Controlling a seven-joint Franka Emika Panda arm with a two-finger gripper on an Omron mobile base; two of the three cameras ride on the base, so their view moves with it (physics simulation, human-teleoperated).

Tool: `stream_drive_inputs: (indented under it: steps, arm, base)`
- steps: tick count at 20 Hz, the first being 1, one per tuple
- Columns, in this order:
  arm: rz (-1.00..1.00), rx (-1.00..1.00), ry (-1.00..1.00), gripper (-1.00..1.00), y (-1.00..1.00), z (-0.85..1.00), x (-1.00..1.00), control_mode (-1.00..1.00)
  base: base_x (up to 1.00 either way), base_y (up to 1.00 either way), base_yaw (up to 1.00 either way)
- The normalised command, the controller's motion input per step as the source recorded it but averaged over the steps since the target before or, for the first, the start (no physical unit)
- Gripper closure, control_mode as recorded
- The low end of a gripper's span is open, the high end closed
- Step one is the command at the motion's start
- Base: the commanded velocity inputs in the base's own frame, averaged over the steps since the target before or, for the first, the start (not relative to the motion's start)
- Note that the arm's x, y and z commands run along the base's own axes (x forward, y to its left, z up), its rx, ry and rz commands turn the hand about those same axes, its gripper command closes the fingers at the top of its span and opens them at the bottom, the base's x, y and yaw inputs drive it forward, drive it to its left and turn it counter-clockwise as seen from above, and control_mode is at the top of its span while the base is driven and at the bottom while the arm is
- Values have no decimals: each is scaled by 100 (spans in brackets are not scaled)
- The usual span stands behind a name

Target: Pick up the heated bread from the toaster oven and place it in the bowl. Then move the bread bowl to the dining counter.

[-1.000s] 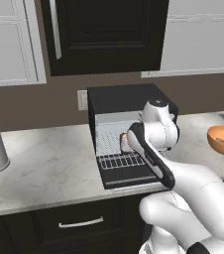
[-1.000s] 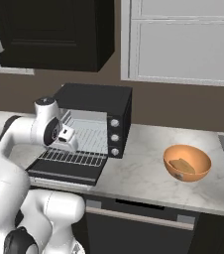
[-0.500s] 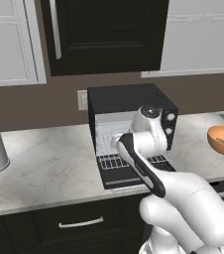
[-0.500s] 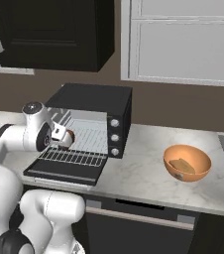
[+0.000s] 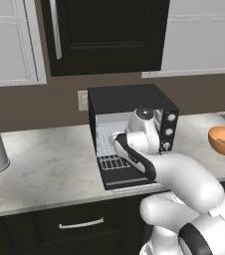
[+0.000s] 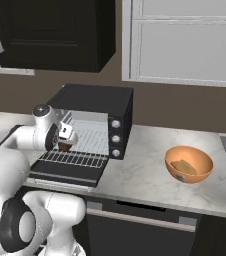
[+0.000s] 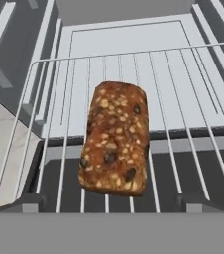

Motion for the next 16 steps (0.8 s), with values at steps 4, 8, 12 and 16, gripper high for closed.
stream_drive_inputs:
  steps: [4,8,12,16]
  arm:
    - [0,0,0,-100,0,-8,39,-100]
    - [0,0,0,-100,0,-28,20,-100]
    - [0,0,0,-100,0,-33,11,-100]
    - [0,0,1,100,0,-25,3,-100]
  base:
    - [0,0,0]
    - [0,0,0]
    - [0,0,0]
    - [0,0,0]
